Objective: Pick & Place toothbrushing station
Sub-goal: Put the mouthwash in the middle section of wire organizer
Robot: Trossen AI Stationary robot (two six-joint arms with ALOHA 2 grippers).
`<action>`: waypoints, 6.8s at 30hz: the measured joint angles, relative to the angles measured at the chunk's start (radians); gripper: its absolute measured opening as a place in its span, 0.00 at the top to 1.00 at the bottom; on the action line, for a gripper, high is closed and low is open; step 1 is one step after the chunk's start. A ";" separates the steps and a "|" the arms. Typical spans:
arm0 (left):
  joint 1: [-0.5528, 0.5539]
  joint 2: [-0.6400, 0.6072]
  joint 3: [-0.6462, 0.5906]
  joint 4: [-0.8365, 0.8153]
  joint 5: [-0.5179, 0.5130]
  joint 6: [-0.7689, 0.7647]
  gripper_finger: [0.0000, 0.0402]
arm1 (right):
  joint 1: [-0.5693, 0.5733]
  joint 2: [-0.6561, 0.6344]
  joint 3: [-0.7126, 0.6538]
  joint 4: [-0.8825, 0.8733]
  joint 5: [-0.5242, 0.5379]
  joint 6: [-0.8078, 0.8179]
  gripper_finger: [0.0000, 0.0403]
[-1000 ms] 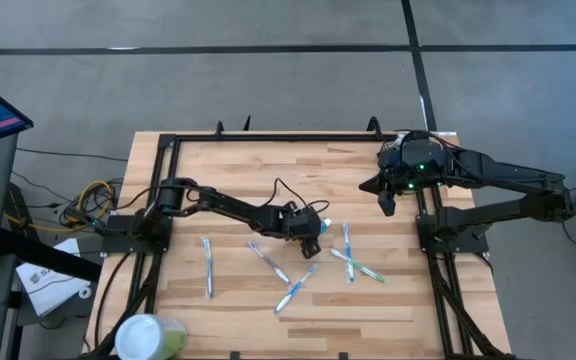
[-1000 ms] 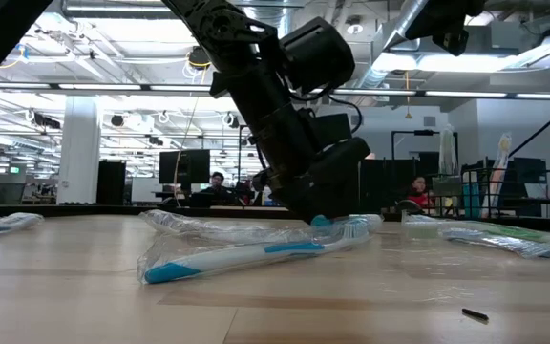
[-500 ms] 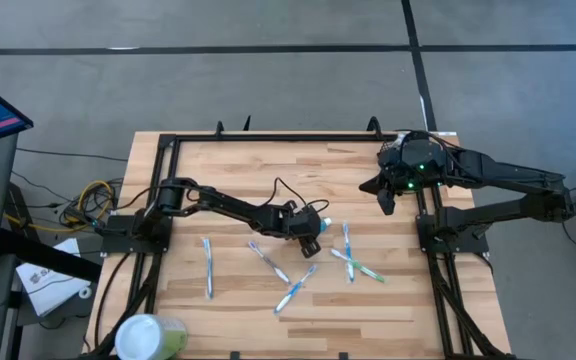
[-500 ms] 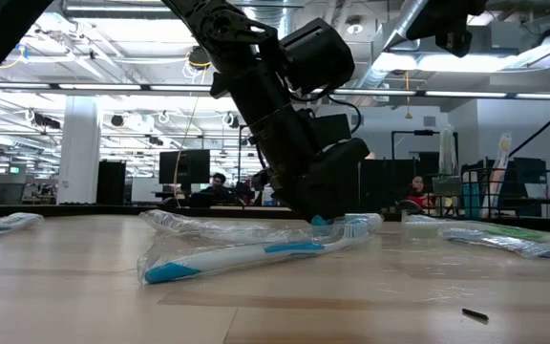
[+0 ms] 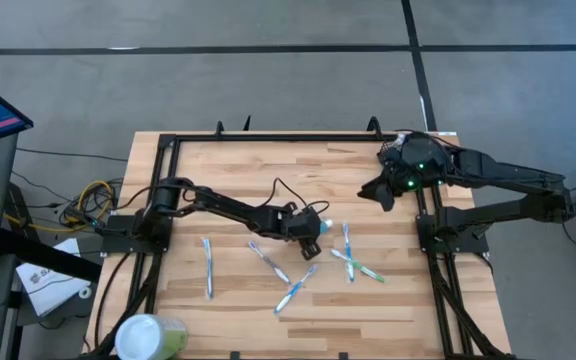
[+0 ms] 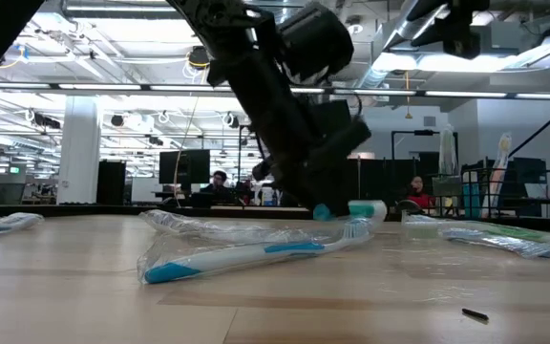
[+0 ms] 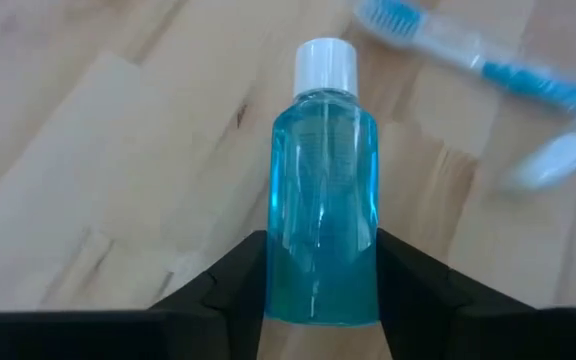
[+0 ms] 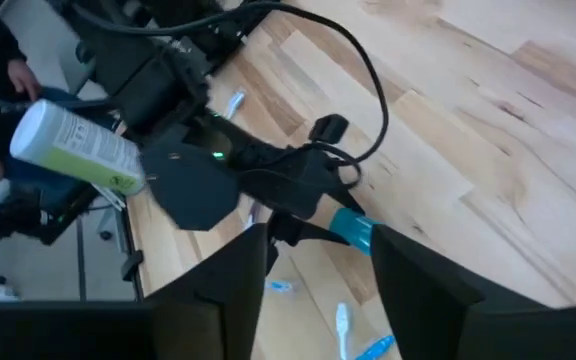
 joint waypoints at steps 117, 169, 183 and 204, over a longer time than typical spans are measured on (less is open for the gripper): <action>-0.016 -0.303 0.001 0.148 -0.388 0.405 0.63 | -0.237 0.231 0.000 0.221 -0.287 0.307 0.57; -0.019 -0.302 0.001 0.203 -0.379 0.457 0.63 | -0.230 0.231 0.000 0.248 -0.358 0.361 0.65; -0.019 -0.302 0.001 0.207 -0.380 0.477 0.63 | -0.230 0.231 0.000 0.246 -0.362 0.465 0.66; -0.022 -0.303 0.001 0.227 -0.399 0.480 0.63 | -0.213 0.262 0.000 0.302 -0.381 0.473 0.67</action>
